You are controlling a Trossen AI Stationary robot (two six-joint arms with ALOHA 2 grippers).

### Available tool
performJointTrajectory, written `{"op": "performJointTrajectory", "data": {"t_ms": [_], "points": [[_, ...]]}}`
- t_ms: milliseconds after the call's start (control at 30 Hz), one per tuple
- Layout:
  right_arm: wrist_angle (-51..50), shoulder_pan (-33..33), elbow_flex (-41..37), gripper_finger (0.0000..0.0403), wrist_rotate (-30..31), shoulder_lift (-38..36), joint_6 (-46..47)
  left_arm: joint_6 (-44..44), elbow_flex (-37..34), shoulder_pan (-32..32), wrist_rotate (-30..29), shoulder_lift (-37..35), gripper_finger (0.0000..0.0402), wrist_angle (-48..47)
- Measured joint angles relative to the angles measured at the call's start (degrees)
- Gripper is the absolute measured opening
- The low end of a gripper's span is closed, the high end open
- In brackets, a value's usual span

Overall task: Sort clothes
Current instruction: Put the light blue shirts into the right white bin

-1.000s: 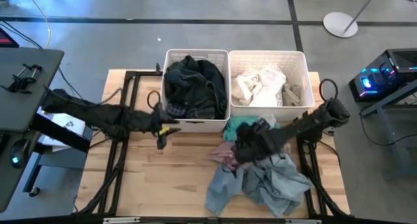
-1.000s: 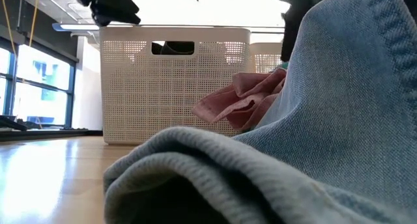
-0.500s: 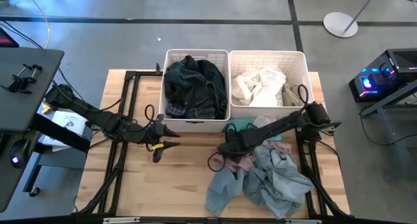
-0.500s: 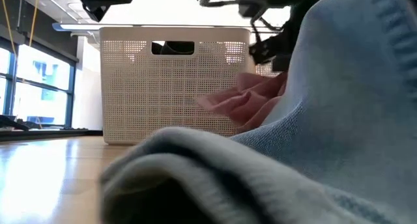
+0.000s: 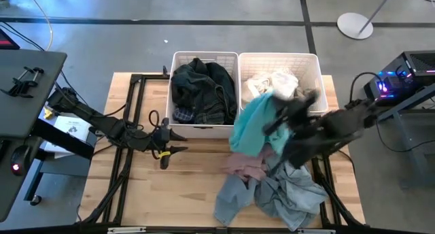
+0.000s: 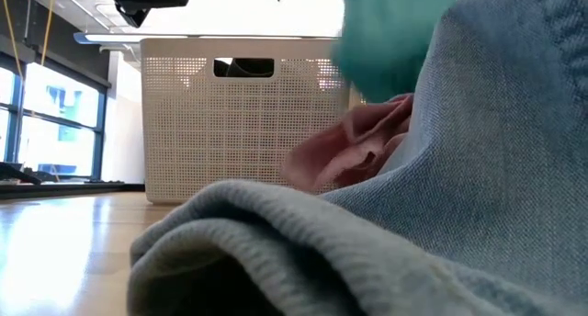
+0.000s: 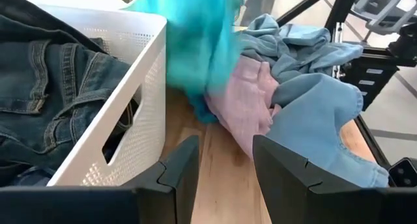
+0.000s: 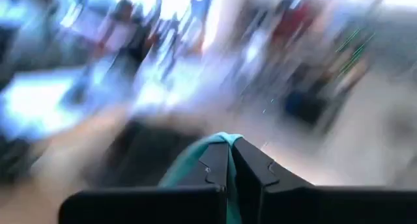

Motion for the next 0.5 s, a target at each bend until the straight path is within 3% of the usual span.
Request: {"op": "performJointTrajectory", "data": {"t_ms": [67, 167, 300, 400, 500], "points": [[3.92, 0.37, 4.20, 0.0003, 9.32, -1.14, -10.34, 0.00, 0.00, 0.00, 0.02, 0.00, 0.0135, 0.01], [7.42, -4.54, 12.15, 0.0002, 8.96, -2.28, -24.70, 0.00, 0.00, 0.00, 0.02, 0.00, 0.0135, 0.01], [10.82, -13.32, 19.75, 0.0001, 9.58, -2.75, -36.92, 0.05, 0.00, 0.00, -0.03, 0.00, 0.0135, 0.03], [23.84, -20.00, 17.30, 0.0001, 9.37, -4.83, -51.12, 0.07, 0.00, 0.00, -0.48, 0.00, 0.0135, 0.13], [39.40, -27.07, 17.19, 0.0001, 2.73, -5.84, -65.93, 0.06, 0.00, 0.00, -0.59, 0.00, 0.0135, 0.27]]}}
